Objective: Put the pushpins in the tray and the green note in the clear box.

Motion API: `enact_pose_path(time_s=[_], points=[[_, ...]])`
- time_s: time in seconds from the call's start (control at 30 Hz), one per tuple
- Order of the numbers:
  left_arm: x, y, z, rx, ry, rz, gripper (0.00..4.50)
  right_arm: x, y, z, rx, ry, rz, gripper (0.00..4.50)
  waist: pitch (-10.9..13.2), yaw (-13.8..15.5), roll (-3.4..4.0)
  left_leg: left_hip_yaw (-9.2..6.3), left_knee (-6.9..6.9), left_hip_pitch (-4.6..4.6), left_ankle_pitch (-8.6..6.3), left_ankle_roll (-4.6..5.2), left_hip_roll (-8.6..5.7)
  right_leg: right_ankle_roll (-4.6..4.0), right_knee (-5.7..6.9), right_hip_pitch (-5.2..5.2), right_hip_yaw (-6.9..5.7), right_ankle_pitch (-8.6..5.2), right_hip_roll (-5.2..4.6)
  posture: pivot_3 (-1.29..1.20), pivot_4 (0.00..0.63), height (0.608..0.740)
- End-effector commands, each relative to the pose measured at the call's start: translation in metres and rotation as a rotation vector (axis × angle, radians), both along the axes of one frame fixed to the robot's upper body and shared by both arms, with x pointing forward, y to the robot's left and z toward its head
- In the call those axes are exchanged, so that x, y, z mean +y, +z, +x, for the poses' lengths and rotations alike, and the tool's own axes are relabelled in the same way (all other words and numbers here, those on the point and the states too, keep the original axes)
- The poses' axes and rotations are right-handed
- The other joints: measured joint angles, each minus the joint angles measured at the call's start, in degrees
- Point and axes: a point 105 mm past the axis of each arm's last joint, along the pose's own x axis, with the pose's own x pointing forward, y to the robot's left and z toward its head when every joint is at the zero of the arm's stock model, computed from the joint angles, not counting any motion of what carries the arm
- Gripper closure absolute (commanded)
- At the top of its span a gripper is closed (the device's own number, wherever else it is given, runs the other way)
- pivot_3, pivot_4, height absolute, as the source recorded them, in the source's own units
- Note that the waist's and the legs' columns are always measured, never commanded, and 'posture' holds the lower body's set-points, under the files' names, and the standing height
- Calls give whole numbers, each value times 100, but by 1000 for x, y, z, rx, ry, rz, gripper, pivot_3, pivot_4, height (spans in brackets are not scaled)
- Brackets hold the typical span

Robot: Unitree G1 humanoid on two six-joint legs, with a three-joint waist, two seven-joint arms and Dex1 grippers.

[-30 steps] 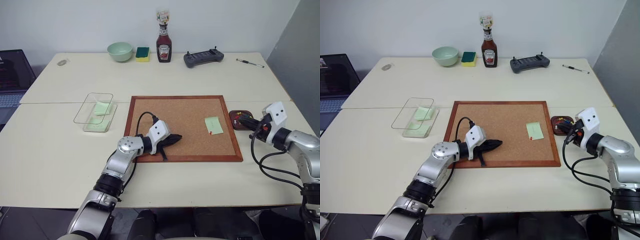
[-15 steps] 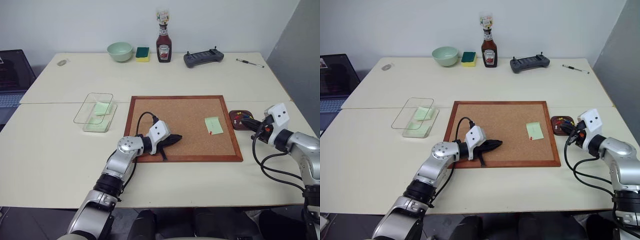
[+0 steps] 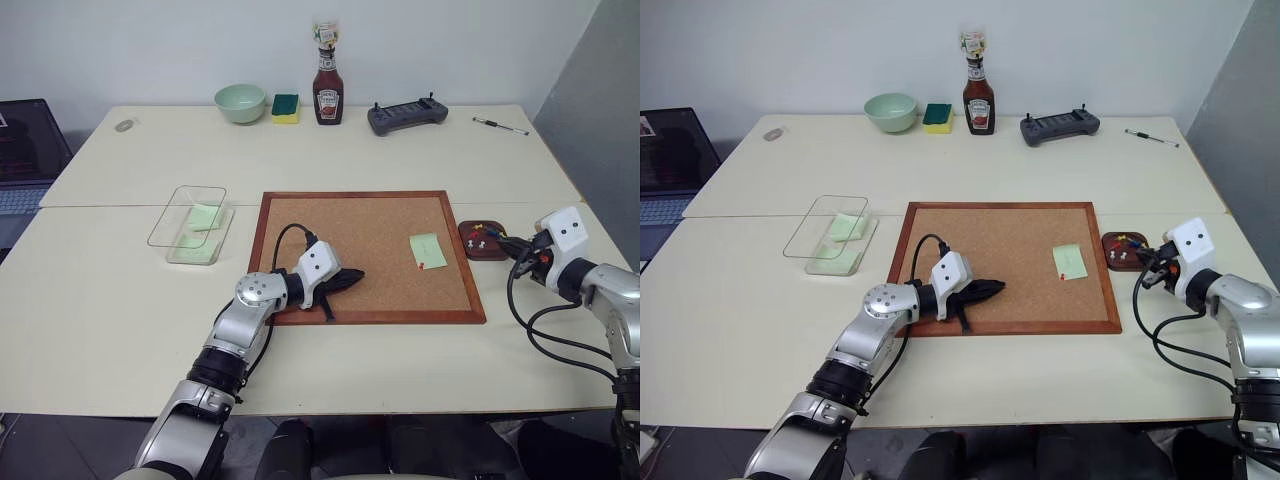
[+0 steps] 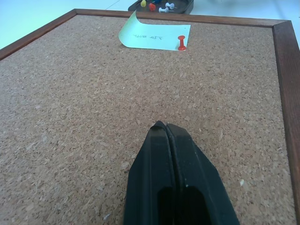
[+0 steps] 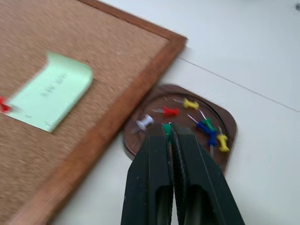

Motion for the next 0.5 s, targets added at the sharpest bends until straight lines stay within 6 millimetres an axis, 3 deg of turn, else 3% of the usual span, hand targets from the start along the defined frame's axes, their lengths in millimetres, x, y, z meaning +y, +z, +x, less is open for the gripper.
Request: enact_pose_path(time_s=[0.03, 0.43, 0.5], points=[[-1, -18, -5, 55, -7, 33, 4500, -4, 12, 9, -53, -20, -62, 4414, 0, 0, 1, 1, 0, 1, 0, 0, 0, 0, 0, 0, 1, 0, 0, 0, 150, 740], [0, -18, -5, 54, 1, 34, 4500, -3, 1, 18, -40, -26, -78, 4414, -1, 1, 2, 1, 0, 3, 0, 0, 0, 0, 0, 2, 1, 0, 0, 0, 150, 740], [0, -18, -5, 54, 2, 33, 4500, -4, 1, 18, -42, -29, -78, 4003, -1, 2, 2, 1, 0, 3, 0, 0, 0, 0, 0, 3, 0, 0, 0, 0, 150, 740]])
